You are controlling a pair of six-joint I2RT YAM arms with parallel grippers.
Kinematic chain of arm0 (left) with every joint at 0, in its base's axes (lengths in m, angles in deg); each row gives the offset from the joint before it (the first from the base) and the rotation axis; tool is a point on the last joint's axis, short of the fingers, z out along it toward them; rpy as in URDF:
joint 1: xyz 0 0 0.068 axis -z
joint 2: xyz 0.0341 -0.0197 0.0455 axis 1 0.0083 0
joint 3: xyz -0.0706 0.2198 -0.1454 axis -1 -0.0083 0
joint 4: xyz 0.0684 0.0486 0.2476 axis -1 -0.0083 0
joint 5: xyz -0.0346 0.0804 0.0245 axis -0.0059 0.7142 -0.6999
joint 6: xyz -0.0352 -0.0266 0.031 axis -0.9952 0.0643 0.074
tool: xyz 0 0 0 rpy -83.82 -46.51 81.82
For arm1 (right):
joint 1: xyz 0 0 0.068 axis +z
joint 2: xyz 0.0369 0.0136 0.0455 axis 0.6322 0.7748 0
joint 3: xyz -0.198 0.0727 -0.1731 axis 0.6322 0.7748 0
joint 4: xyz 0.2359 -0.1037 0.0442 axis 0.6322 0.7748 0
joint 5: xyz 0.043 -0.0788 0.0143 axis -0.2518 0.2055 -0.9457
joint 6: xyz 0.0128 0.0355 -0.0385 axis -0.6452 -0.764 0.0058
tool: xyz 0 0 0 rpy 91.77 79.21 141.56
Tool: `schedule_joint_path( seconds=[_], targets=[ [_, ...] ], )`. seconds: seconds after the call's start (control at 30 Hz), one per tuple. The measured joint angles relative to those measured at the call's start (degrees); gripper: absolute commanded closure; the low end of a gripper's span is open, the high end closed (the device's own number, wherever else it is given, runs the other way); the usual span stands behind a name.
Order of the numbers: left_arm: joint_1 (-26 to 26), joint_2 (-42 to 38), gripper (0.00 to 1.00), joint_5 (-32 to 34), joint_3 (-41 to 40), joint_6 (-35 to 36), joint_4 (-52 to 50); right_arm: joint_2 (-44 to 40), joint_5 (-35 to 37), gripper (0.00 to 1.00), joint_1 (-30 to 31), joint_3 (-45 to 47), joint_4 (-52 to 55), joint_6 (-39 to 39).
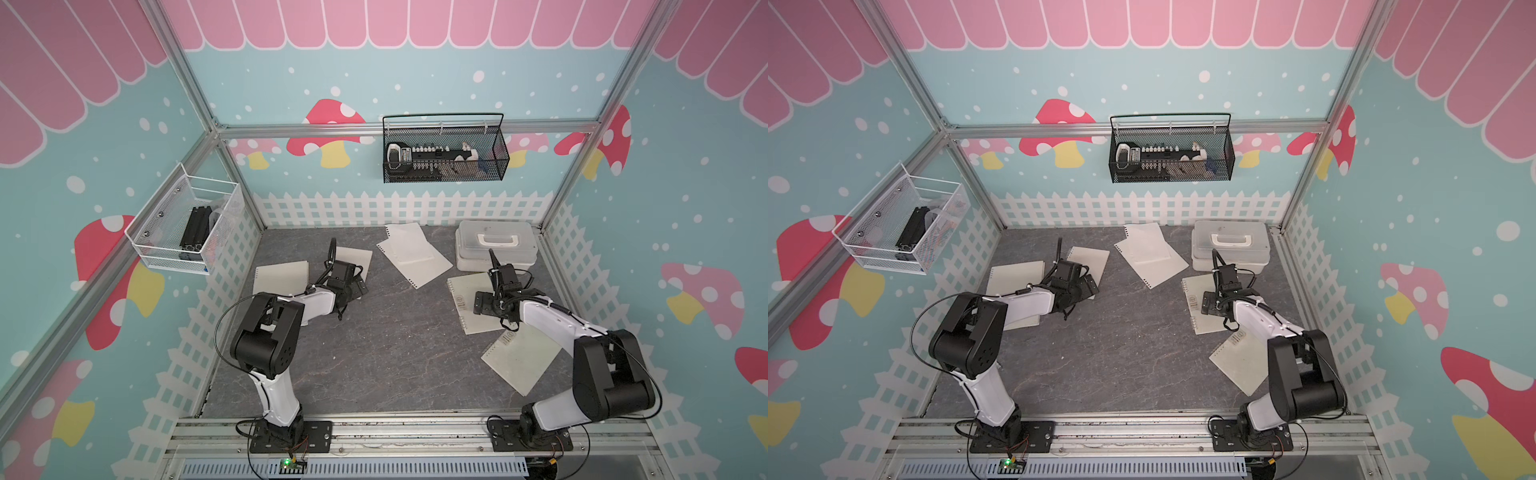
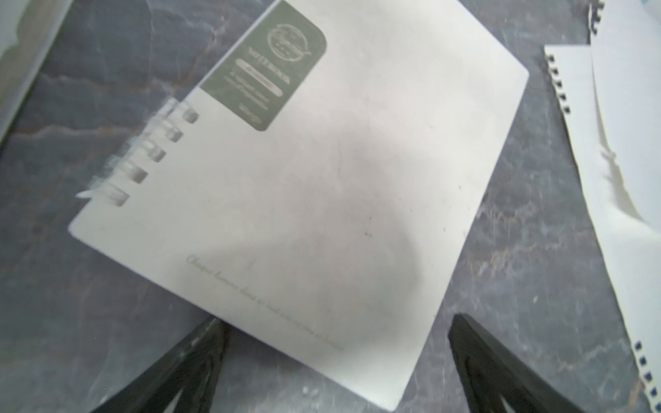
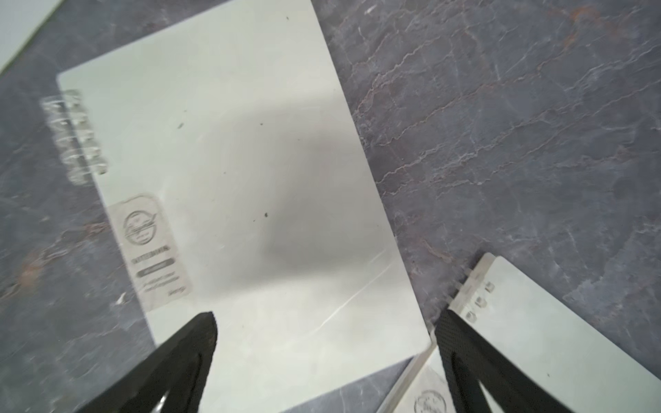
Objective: Tear off pages from different notebooks
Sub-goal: Move the notebook to the center of the board.
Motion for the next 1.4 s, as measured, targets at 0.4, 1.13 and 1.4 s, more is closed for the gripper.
schedule_joint_path(
  seconds=[0.4, 1.13, 1.4],
  targets=[
    [3.06, -14.49, 0.01, -6.27, -8.22, 0.72, -3.04, 12.09, -9.99, 0.05, -2.64, -7.28, -5.49, 6.16],
    [19.06, -2.47, 0.10, -15.91, -6.34, -6.34, 13.57, 9.25, -14.62, 0.21, 15.61, -3.89, -5.25, 9.77],
    [21.66, 7.39, 0.16, -17.81, 5.95, -3.28, 11.69, 4.39, -15.39, 0.21, 16.44, 2.27, -9.77, 1.33]
  ],
)
